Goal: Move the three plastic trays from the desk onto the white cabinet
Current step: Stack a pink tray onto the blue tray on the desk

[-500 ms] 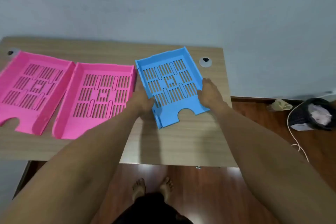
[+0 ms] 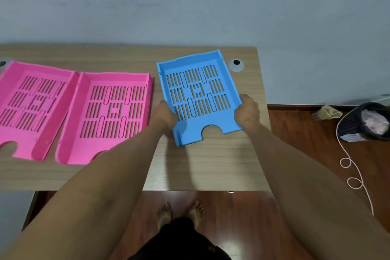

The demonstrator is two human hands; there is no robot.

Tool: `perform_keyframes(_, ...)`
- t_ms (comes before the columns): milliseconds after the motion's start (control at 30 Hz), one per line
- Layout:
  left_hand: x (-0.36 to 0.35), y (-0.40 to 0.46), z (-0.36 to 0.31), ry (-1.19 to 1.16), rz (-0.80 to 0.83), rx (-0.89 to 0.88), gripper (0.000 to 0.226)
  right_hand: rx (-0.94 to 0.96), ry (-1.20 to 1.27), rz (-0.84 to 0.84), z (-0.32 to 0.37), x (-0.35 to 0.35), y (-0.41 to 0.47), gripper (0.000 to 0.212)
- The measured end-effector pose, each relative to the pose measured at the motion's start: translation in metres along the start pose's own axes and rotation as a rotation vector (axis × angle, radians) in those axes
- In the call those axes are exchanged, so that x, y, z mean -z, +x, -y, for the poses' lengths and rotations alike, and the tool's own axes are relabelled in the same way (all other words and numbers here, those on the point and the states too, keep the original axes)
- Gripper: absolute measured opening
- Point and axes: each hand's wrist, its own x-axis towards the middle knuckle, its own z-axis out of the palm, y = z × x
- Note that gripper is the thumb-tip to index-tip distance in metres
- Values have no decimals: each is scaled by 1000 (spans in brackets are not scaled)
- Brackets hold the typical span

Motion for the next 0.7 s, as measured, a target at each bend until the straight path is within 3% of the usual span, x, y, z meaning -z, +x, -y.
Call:
perform_keyframes(267, 2, -16, 1, 28, 68, -56, 37, -116, 157, -99, -29, -5, -49, 44)
perform_keyframes(700, -9, -37, 20, 101, 100, -100, 39, -156, 142, -121, -54, -15, -93, 36)
